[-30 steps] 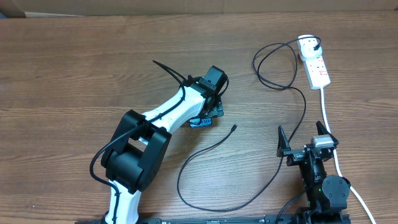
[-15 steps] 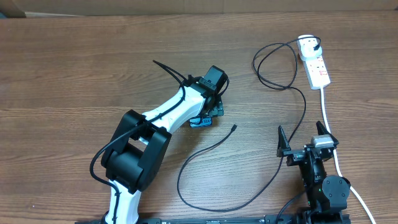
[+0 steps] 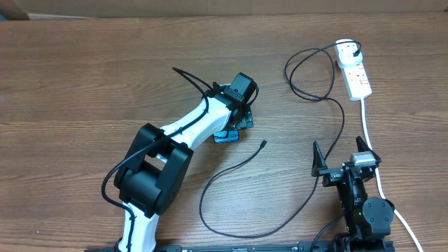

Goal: Plug charger to phone and switch on socket

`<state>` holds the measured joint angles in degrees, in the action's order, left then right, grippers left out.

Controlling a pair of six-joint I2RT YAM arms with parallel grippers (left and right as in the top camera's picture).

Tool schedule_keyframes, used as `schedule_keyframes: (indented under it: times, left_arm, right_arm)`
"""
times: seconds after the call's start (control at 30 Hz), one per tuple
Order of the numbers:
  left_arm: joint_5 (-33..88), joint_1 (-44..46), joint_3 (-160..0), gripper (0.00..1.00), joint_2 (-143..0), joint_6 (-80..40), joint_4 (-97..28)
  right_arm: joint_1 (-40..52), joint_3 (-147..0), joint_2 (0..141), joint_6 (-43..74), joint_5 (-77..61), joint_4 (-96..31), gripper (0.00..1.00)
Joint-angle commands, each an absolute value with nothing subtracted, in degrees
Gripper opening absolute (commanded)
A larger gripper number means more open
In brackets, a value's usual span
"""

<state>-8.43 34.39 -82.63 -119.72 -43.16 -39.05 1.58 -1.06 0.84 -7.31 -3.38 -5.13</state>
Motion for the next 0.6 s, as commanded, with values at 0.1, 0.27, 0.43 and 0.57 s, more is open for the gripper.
schedule_keyframes:
  times: [0.1,0.27,0.43,0.57]
  left_arm:
    - [-9.47,33.98,-82.43,1.00,-120.66,-43.72,-38.46]
    - [-9.43,33.54,-82.43,1.00,-120.66,-43.70,-38.61]
    - [-9.43,33.28,-82.43,1.00,-120.66,-43.70,-38.74]
    - [-9.43,33.28,-82.43,1.00,-120.66,-43.72,-38.70]
  right_arm:
    - [1.91,-0.49,0.16,-7.38,-2.63,-4.73,1.00]
    - [1.91,-0.49,0.16,-7.38,-2.61,-4.71,1.00]
    - [1.91,-0.49,0.16,-7.38,-2.61,-4.71,1.00]
    - [1.91,-0.49,0.16,-7.38,-2.61,-4.71,1.00]
